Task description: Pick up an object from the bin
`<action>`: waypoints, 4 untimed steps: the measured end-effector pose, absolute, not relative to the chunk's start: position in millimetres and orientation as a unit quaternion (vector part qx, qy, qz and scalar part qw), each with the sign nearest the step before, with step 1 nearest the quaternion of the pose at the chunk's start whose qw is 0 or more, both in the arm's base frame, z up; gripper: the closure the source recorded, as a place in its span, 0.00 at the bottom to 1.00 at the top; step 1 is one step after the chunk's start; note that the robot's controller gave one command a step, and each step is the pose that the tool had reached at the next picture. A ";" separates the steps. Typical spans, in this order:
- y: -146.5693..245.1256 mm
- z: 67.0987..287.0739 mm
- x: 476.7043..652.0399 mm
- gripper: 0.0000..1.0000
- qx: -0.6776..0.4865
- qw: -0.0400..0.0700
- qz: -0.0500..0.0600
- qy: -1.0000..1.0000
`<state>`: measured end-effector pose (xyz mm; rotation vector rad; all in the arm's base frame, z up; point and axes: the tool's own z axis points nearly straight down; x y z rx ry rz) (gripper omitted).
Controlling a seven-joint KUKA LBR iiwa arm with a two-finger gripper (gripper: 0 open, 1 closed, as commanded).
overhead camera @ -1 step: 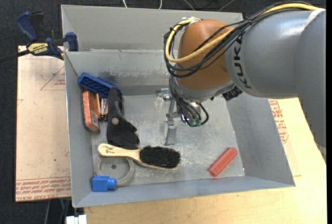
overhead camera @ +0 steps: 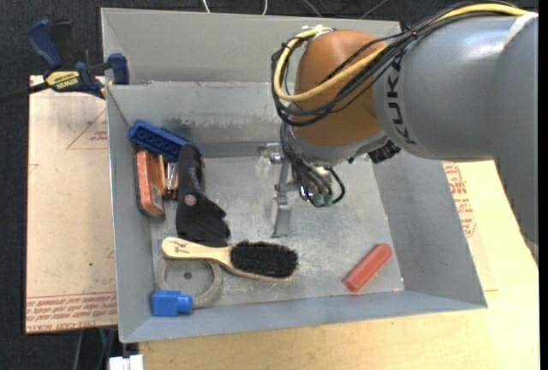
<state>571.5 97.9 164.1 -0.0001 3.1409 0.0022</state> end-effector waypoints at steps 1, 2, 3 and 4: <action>135.3 119.1 563.1 0.00 -0.054 0.005 0.001 0.999; 190.2 70.6 542.3 0.00 -0.148 0.004 0.001 0.989; 199.3 70.3 582.2 0.00 -0.178 -0.008 -0.002 0.984; 91.7 73.8 573.5 1.00 -0.292 0.000 0.000 0.957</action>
Offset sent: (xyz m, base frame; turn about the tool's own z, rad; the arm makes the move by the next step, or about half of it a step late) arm -0.0306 0.0893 -0.0941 -0.2939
